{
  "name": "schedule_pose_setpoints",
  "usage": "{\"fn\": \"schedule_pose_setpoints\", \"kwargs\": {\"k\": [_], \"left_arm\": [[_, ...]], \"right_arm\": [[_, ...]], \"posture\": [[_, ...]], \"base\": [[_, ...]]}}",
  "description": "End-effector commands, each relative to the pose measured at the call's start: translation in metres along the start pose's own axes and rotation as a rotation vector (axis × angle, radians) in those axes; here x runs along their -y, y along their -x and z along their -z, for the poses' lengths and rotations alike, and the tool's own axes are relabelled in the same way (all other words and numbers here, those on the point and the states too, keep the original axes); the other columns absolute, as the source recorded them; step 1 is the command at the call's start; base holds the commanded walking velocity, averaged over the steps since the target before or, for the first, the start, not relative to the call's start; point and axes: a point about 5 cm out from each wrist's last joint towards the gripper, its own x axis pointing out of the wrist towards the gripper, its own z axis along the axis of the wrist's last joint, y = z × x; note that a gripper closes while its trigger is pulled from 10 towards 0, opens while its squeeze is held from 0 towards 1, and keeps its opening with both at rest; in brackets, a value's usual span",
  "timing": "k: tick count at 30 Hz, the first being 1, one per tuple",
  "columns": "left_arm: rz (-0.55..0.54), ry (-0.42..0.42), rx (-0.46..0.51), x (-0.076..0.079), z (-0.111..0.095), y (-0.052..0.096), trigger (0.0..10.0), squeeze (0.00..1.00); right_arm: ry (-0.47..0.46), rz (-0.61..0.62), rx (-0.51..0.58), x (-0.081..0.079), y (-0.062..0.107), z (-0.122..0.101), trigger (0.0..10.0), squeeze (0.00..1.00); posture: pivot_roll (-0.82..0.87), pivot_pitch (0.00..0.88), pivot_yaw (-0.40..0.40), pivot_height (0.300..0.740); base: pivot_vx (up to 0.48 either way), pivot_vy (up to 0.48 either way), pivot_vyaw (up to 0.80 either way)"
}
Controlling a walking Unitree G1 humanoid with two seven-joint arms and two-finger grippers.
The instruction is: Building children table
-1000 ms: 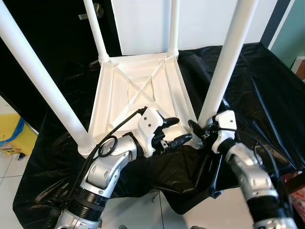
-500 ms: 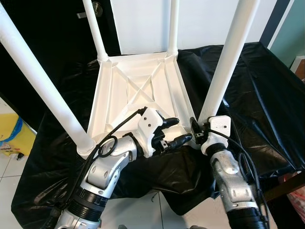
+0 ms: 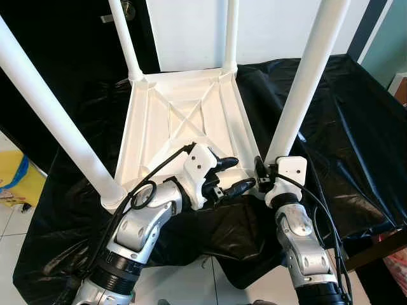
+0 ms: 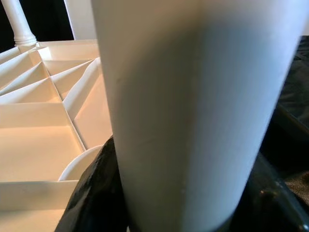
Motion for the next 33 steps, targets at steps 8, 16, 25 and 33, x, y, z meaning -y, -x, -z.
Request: {"fn": "schedule_pose_setpoints", "kwargs": {"k": [8,16,25,33], "left_arm": [[0.006,-0.006,-0.011,0.002,0.001,0.0,10.0,0.0],[0.011,-0.011,-0.009,0.001,0.0,-0.001,10.0,0.0],[0.021,-0.02,-0.01,-0.001,0.0,-0.002,10.0,0.0],[0.025,-0.028,-0.008,-0.001,-0.002,-0.003,10.0,0.0]], "right_arm": [[-0.009,-0.059,-0.002,0.002,0.005,0.001,10.0,1.0],[-0.017,-0.223,0.011,0.015,0.007,-0.004,10.0,0.88],[0.102,-0.662,-0.083,0.04,-0.004,-0.003,10.0,0.0],[0.201,-0.761,-0.127,0.045,-0.027,-0.003,10.0,0.0]], "posture": [[-0.14,0.04,0.047,0.74],[-0.15,0.03,0.048,0.74],[-0.15,0.01,0.056,0.74],[-0.14,0.0,0.05,0.74]], "base": [[0.0,0.0,0.0],[0.0,0.0,0.0],[0.0,0.0,0.0],[0.0,0.0,0.0]]}}
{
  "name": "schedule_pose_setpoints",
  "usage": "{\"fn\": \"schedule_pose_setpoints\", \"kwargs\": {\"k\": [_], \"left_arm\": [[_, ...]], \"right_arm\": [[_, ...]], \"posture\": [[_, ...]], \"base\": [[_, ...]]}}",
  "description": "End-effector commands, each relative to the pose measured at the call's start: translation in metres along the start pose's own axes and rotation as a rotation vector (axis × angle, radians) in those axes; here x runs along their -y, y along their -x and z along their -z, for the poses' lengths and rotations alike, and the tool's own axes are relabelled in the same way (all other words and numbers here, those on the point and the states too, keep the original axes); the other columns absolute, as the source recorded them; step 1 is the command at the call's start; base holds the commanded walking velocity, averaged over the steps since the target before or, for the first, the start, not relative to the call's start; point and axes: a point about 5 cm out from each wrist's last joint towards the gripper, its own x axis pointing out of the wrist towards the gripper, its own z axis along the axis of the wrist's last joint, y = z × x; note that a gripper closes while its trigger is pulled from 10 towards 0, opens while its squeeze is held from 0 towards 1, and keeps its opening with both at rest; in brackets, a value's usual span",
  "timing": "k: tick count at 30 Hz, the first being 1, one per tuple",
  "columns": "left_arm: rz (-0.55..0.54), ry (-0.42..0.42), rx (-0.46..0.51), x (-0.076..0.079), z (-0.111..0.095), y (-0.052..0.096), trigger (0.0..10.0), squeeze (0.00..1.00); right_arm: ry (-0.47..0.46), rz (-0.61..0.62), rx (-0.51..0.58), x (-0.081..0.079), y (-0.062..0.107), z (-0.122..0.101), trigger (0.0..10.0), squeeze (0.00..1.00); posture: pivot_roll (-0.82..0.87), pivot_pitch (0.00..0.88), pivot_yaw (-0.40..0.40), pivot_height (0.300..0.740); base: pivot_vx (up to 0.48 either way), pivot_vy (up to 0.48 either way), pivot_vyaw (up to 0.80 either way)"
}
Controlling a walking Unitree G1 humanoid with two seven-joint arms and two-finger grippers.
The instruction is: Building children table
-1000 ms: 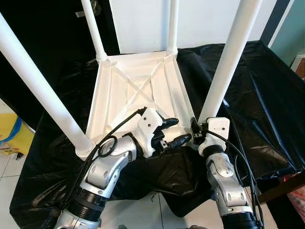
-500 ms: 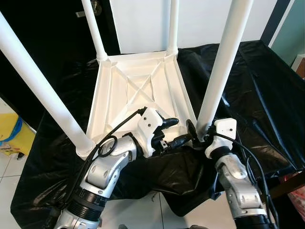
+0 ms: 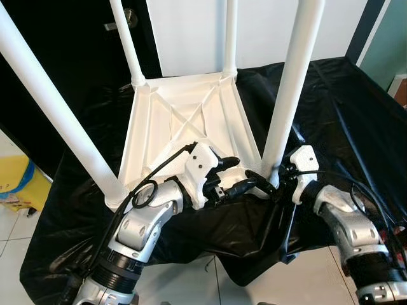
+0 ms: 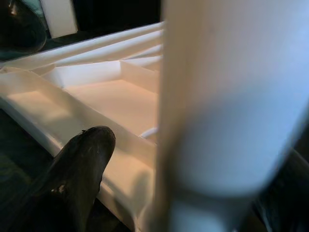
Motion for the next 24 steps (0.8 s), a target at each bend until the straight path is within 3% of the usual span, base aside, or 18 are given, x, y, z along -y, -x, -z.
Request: {"fn": "schedule_pose_setpoints", "kwargs": {"k": [1,2,3,15,24], "left_arm": [[0.013,-0.018,-0.008,0.0,-0.001,-0.001,10.0,0.0],[0.013,-0.018,-0.008,0.0,-0.001,-0.001,10.0,0.0],[0.009,-0.02,-0.007,0.0,-0.001,0.0,10.0,0.0],[-0.019,-0.019,-0.005,-0.001,-0.001,0.004,10.0,0.0],[-0.03,-0.018,-0.002,-0.003,-0.002,0.004,10.0,0.0]], "right_arm": [[0.025,-0.034,-0.022,0.001,-0.006,0.003,4.3,0.0],[0.025,-0.034,-0.022,0.001,-0.006,0.003,4.3,0.0],[0.03,-0.045,-0.026,0.003,-0.009,0.003,0.0,0.0],[0.025,-0.079,-0.066,0.009,-0.007,0.014,0.0,0.0],[-0.013,0.035,-0.049,0.013,-0.001,0.022,0.0,0.0]], "posture": [[-0.13,0.0,0.046,0.74],[-0.13,0.0,0.046,0.74],[-0.13,0.0,0.046,0.74],[-0.1,0.001,0.023,0.74],[-0.11,0.021,0.027,0.74]], "base": [[0.0,0.0,0.0],[0.0,0.0,0.0],[0.0,0.0,0.0],[0.0,0.0,0.0],[0.0,0.0,0.0]]}}
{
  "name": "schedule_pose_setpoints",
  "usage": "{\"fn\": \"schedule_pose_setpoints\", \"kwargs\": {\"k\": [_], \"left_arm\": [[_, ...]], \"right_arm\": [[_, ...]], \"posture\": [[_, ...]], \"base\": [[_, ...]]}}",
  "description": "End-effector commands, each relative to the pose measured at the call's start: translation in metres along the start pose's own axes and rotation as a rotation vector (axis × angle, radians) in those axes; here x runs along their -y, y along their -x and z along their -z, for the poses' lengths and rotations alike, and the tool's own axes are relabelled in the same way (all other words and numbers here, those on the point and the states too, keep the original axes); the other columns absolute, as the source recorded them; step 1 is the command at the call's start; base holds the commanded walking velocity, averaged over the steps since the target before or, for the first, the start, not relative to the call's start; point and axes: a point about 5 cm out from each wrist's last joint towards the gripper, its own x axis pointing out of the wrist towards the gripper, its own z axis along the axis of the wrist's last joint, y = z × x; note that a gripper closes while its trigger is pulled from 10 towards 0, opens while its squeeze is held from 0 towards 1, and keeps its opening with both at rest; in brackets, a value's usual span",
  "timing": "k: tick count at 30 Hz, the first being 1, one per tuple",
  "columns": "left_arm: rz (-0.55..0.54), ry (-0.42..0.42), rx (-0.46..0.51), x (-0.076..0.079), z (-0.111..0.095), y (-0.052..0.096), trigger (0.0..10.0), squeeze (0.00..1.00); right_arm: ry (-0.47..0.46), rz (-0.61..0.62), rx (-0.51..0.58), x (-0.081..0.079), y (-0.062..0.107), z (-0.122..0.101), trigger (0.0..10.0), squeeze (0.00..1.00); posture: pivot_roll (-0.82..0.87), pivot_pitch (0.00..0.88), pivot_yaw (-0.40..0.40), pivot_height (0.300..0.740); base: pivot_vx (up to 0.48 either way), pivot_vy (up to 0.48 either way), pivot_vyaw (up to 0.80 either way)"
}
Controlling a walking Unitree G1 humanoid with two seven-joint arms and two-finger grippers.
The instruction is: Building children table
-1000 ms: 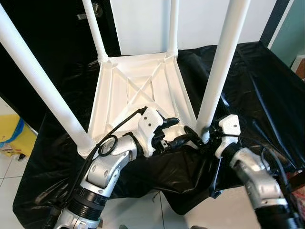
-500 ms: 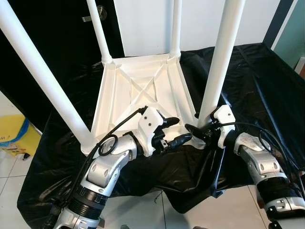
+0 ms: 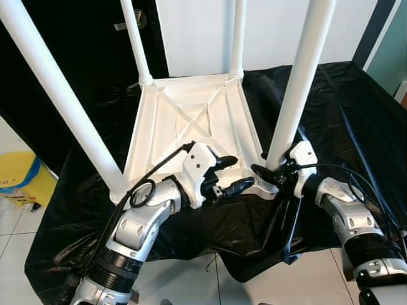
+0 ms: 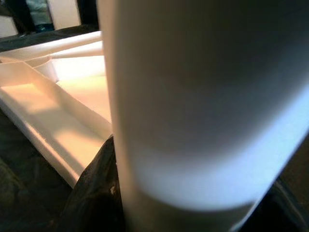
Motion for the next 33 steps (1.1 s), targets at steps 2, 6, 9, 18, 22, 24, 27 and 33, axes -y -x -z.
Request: {"fn": "schedule_pose_setpoints", "kwargs": {"k": [2,6,9,18,22,24,27,33], "left_arm": [[-0.016,-0.012,0.002,-0.002,-0.002,0.001,10.0,0.0],[-0.016,-0.011,0.003,-0.002,-0.002,0.001,10.0,0.0],[-0.016,-0.007,0.003,-0.001,-0.002,0.001,10.0,0.0],[-0.012,-0.001,0.002,0.0,-0.002,0.001,10.0,0.0],[-0.009,0.0,0.0,0.001,-0.001,0.001,10.0,0.0],[-0.009,0.0,-0.001,0.001,-0.001,0.001,10.0,0.0],[-0.008,-0.001,-0.002,0.001,-0.001,0.001,10.0,0.0],[-0.004,0.001,0.001,0.002,-0.001,0.0,10.0,0.0]], "right_arm": [[-0.023,0.03,-0.038,-0.004,0.003,0.012,0.0,0.0],[-0.046,0.098,-0.012,-0.005,0.002,0.011,10.0,0.0],[-0.087,0.243,0.026,-0.007,0.0,0.009,10.0,0.0],[-0.145,0.45,0.038,-0.019,-0.005,0.005,10.0,0.0],[-0.19,0.609,0.011,-0.032,-0.007,0.009,10.0,0.0],[-0.197,0.631,0.004,-0.035,-0.008,0.01,10.0,0.0],[-0.233,0.686,-0.013,-0.044,-0.011,0.015,10.0,0.0],[-0.28,0.754,-0.018,-0.065,-0.02,0.013,10.0,0.0]], "posture": [[-0.11,0.026,0.029,0.74],[-0.12,0.03,0.031,0.74],[-0.12,0.038,0.035,0.74],[-0.12,0.049,0.037,0.74],[-0.12,0.047,0.035,0.74],[-0.12,0.047,0.035,0.74],[-0.12,0.05,0.036,0.74],[-0.12,0.051,0.038,0.74]], "base": [[0.0,0.0,0.0],[0.0,0.0,0.0],[0.0,0.0,0.0],[0.0,0.0,0.0],[0.0,0.0,0.0],[0.0,0.0,0.0],[0.0,0.0,0.0],[0.0,0.0,0.0]]}}
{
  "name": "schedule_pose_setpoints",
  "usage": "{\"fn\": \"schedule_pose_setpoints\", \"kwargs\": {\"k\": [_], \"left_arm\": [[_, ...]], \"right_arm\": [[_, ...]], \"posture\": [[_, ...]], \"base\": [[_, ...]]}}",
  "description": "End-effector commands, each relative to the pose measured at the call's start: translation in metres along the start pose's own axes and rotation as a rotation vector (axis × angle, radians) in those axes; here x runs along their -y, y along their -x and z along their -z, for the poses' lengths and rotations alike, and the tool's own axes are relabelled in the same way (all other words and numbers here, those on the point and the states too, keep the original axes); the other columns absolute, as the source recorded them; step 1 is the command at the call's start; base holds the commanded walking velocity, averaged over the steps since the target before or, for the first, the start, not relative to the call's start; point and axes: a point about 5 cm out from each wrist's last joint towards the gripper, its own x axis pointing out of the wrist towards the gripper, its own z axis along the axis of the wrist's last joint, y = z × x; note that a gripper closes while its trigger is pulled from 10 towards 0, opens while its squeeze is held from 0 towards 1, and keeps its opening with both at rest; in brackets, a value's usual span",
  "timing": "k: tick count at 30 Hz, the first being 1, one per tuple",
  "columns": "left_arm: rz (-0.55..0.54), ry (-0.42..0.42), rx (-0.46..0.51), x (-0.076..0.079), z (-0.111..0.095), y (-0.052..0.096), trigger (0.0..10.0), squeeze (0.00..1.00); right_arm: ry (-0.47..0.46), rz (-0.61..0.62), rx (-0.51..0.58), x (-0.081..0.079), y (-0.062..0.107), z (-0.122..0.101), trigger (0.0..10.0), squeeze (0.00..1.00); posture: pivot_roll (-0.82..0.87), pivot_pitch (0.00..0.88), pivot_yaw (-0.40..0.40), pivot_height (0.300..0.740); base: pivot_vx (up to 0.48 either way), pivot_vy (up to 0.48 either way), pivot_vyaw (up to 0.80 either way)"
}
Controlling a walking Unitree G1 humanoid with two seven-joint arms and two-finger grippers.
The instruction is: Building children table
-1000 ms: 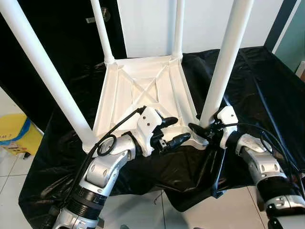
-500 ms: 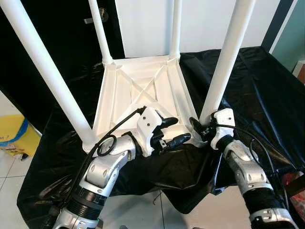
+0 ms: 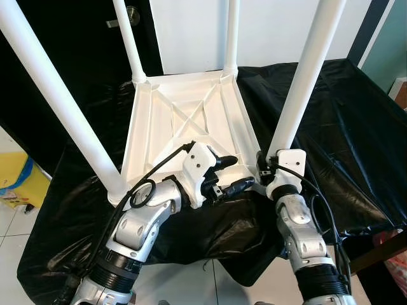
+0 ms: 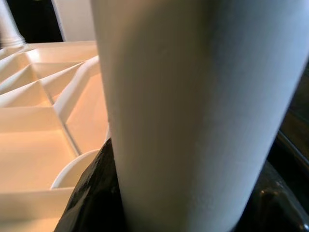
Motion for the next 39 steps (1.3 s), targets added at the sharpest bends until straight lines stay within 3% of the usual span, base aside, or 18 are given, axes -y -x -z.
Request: {"fn": "schedule_pose_setpoints", "kwargs": {"k": [1,16,21,22,31,32,36,39], "left_arm": [[-0.006,0.001,-0.004,0.001,0.0,0.0,10.0,0.0],[-0.008,-0.004,-0.007,0.0,0.0,0.002,10.0,0.0],[-0.009,-0.005,-0.007,0.001,0.0,0.002,10.0,0.0],[-0.009,-0.006,-0.007,0.001,0.0,0.002,10.0,0.0],[-0.007,-0.01,-0.004,0.0,-0.001,0.0,10.0,0.0],[-0.007,-0.012,-0.004,0.0,-0.001,0.0,10.0,0.0],[-0.006,-0.012,-0.007,0.0,0.0,0.001,10.0,0.0],[-0.005,-0.012,-0.008,0.0,0.0,0.001,10.0,0.0]], "right_arm": [[-0.041,0.004,-0.106,-0.008,0.009,0.019,10.0,0.0],[-0.038,0.02,-0.086,-0.01,0.01,0.012,10.0,0.0],[-0.074,-0.005,-0.05,-0.008,0.008,0.004,10.0,0.0],[-0.093,-0.022,-0.037,-0.007,0.008,0.001,10.0,1.0],[-0.105,-0.191,0.021,0.007,0.011,-0.011,10.0,1.0],[-0.093,-0.237,0.015,0.012,0.013,-0.009,10.0,0.0],[-0.051,-0.375,0.001,0.025,0.016,-0.006,10.0,0.0],[-0.037,-0.402,0.005,0.026,0.015,-0.006,10.0,0.0]], "posture": [[-0.12,0.051,0.038,0.74],[-0.11,0.041,0.039,0.74],[-0.11,0.036,0.038,0.74],[-0.12,0.032,0.038,0.74],[-0.12,0.024,0.038,0.74],[-0.12,0.024,0.038,0.74],[-0.12,0.025,0.041,0.74],[-0.12,0.027,0.044,0.74]], "base": [[0.0,0.0,0.0],[0.0,0.0,0.0],[0.0,0.0,0.0],[0.0,0.0,0.0],[0.0,0.0,0.0],[0.0,0.0,0.0],[0.0,0.0,0.0],[0.0,0.0,0.0]]}}
